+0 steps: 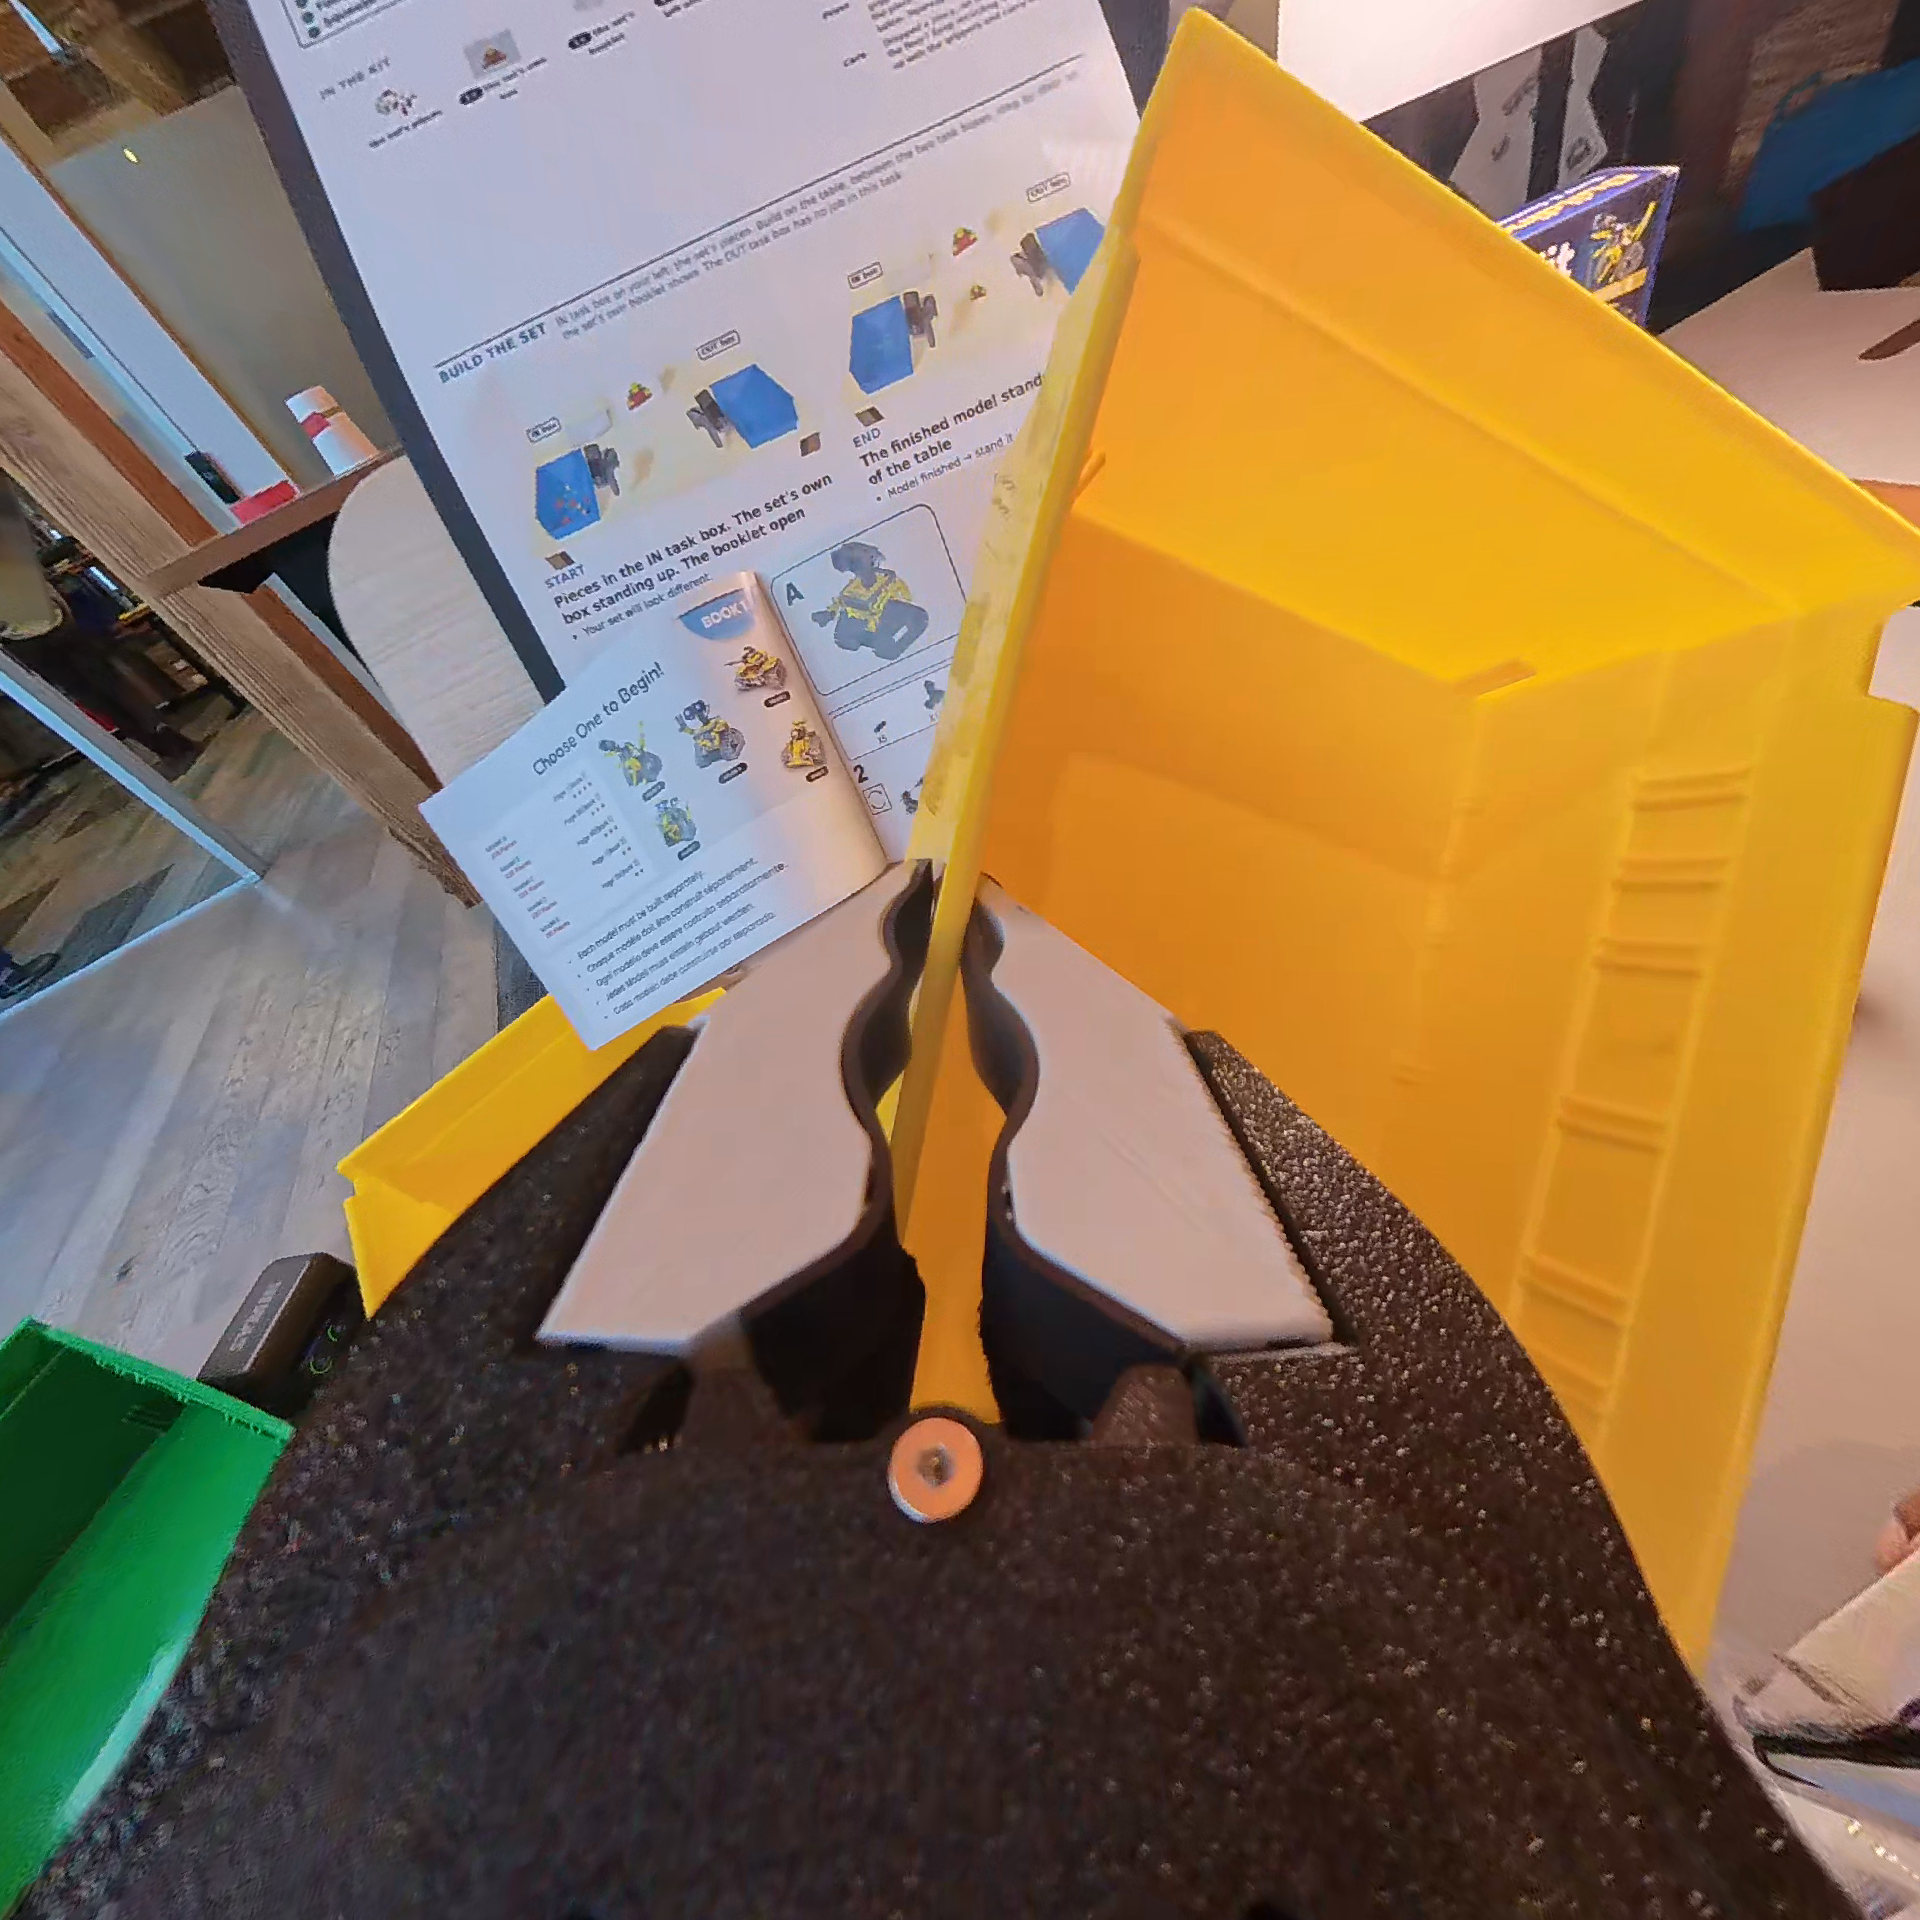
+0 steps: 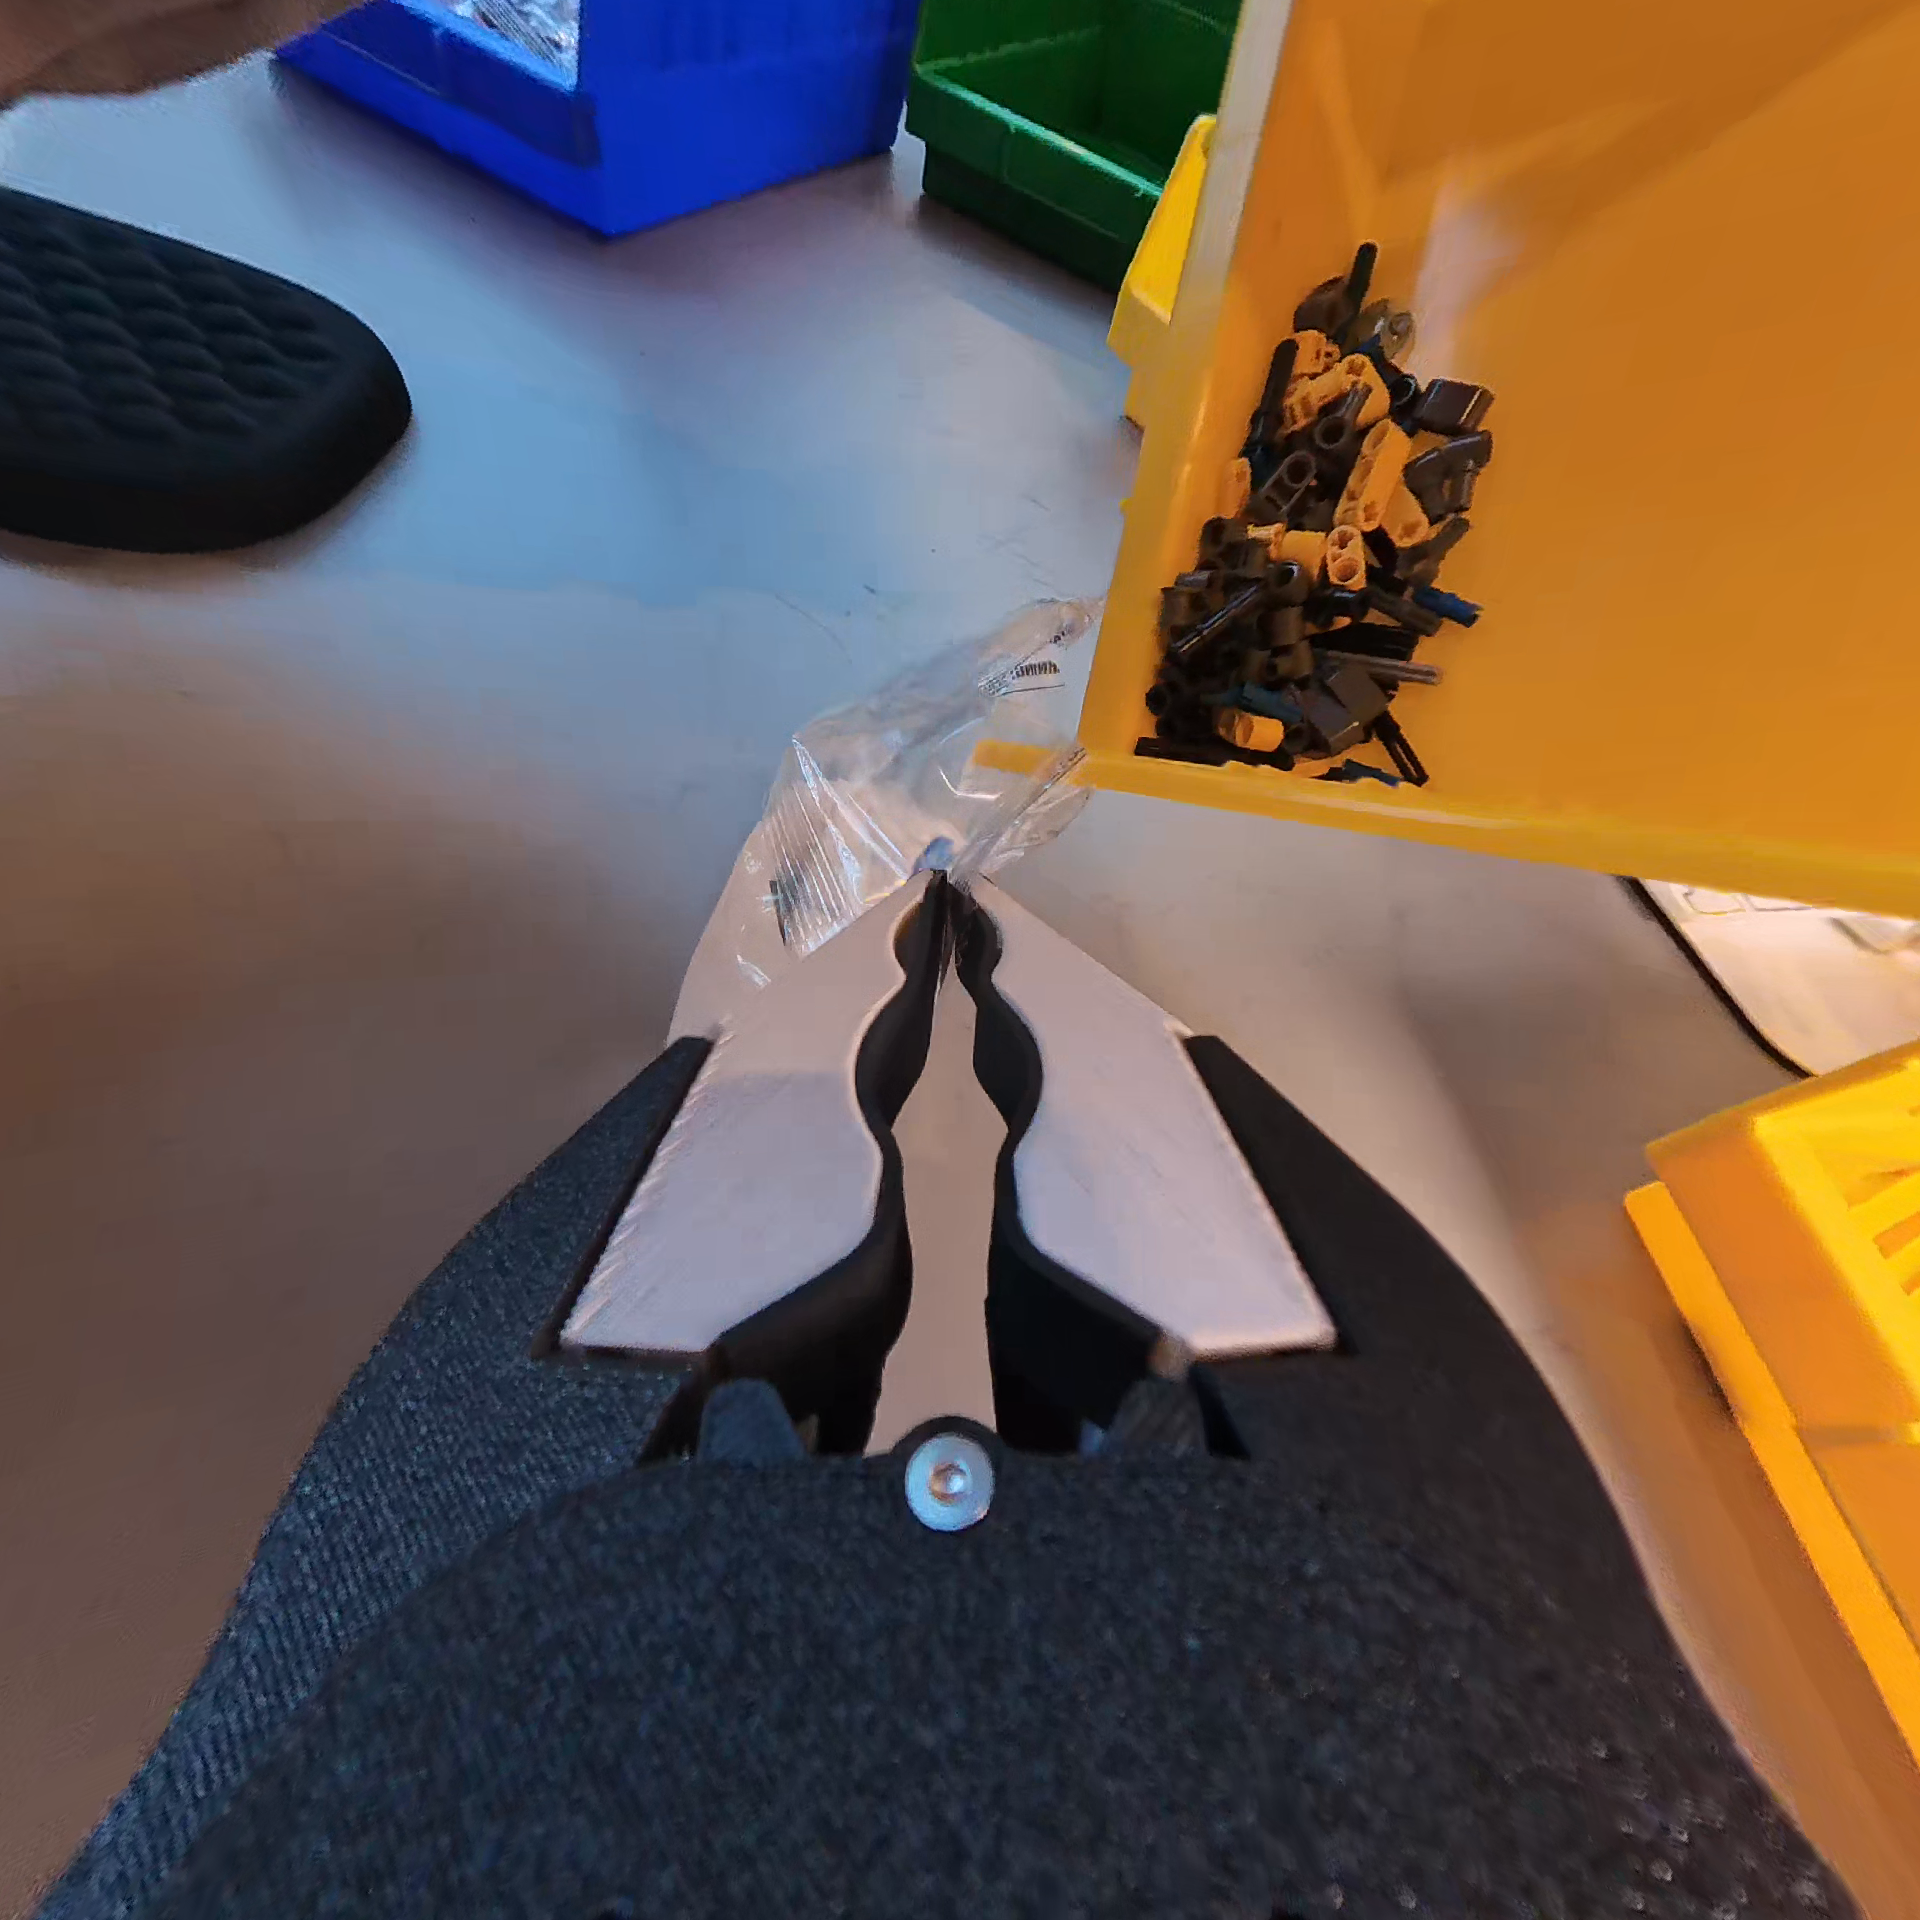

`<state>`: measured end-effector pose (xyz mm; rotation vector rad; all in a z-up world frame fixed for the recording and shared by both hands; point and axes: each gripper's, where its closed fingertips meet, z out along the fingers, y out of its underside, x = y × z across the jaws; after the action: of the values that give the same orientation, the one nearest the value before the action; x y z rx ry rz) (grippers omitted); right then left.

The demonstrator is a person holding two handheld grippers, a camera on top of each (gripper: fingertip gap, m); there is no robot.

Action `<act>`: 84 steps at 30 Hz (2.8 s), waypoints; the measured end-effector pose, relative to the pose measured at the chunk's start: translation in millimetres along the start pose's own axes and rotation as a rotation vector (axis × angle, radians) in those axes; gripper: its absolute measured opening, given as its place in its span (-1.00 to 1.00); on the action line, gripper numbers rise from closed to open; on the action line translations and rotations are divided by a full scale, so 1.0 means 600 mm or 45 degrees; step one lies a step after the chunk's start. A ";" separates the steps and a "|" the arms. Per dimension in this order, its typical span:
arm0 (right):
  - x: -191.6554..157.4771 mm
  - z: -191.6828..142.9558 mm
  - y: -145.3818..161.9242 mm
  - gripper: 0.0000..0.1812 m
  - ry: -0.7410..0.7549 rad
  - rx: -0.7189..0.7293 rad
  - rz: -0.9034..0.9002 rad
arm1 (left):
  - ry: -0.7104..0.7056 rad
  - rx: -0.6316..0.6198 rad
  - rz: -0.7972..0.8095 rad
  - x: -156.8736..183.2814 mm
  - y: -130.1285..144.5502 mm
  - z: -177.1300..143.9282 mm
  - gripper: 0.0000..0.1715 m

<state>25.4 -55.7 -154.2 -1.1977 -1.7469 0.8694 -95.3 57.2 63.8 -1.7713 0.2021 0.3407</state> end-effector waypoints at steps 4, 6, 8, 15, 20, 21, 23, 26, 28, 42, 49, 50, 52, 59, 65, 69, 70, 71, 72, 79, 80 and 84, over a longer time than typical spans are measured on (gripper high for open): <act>0.007 -0.003 0.003 -1.00 0.024 -0.013 0.025 | 0.007 0.013 0.053 0.015 -0.016 -0.004 -0.98; 0.007 -0.005 0.001 -1.00 0.013 0.009 0.056 | 0.002 0.030 0.078 0.021 -0.024 -0.008 -0.98; 0.008 -0.005 0.002 -1.00 0.017 0.010 0.070 | 0.008 0.036 0.101 0.030 -0.029 -0.011 -0.98; 0.022 -0.008 0.007 -1.00 0.054 0.018 0.156 | -0.015 0.072 0.210 0.049 -0.054 -0.027 -0.98; 0.027 -0.007 0.010 -1.00 0.058 0.030 0.226 | -0.039 0.080 0.259 0.060 -0.062 -0.030 -0.98; 0.027 -0.008 0.011 -1.00 0.058 0.028 0.232 | -0.043 0.079 0.263 0.061 -0.062 -0.030 -0.98; 0.026 -0.007 0.012 -1.00 0.057 0.026 0.244 | -0.043 0.080 0.266 0.064 -0.063 -0.030 -0.98; 0.021 -0.005 0.014 -1.00 0.043 0.020 0.245 | -0.033 0.053 0.270 0.069 -0.059 -0.022 -0.98; 0.019 -0.005 0.015 -1.00 0.038 0.015 0.246 | -0.030 0.037 0.272 0.071 -0.055 -0.016 -0.98; 0.040 -0.014 0.019 -1.00 0.101 0.039 0.310 | -0.061 0.101 0.299 0.081 -0.081 -0.035 -0.98; 0.051 -0.017 0.015 -1.00 0.135 0.075 0.349 | -0.061 0.138 0.370 0.097 -0.102 -0.034 -0.98; 0.052 -0.017 0.015 -1.00 0.135 0.079 0.358 | -0.057 0.138 0.369 0.098 -0.102 -0.031 -0.98; 0.054 -0.019 0.017 -1.00 0.136 0.081 0.379 | -0.052 0.134 0.367 0.099 -0.102 -0.025 -0.98; 0.061 -0.021 0.018 -1.00 0.146 0.092 0.419 | -0.041 0.155 0.372 0.106 -0.109 -0.017 -0.98; 0.071 -0.026 0.021 -1.00 0.170 0.102 0.452 | -0.050 0.197 0.373 0.107 -0.118 -0.026 -0.98; 0.074 -0.026 0.021 -1.00 0.190 0.107 0.461 | -0.040 0.199 0.377 0.111 -0.120 -0.026 -0.98; 0.074 -0.026 0.021 -1.00 0.190 0.106 0.464 | -0.033 0.198 0.374 0.113 -0.119 -0.025 -0.98; 0.075 -0.026 0.022 -1.00 0.191 0.105 0.466 | -0.027 0.201 0.372 0.114 -0.120 -0.024 -0.98; 0.075 -0.026 0.022 -1.00 0.193 0.105 0.468 | -0.028 0.204 0.376 0.115 -0.120 -0.024 -0.98; 0.080 -0.029 0.025 -1.00 0.191 0.109 0.526 | -0.052 0.231 0.372 0.110 -0.122 -0.021 -0.99; 0.080 -0.030 0.026 -1.00 0.187 0.111 0.551 | -0.059 0.234 0.368 0.107 -0.122 -0.020 -0.99; 0.081 -0.035 0.030 -1.00 0.138 0.140 0.709 | -0.087 0.252 0.335 0.094 -0.119 -0.020 -0.99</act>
<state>40.9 -2.1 -149.0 -1.6552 -1.2720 1.1762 -18.3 64.2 113.1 -1.5368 0.4084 0.5510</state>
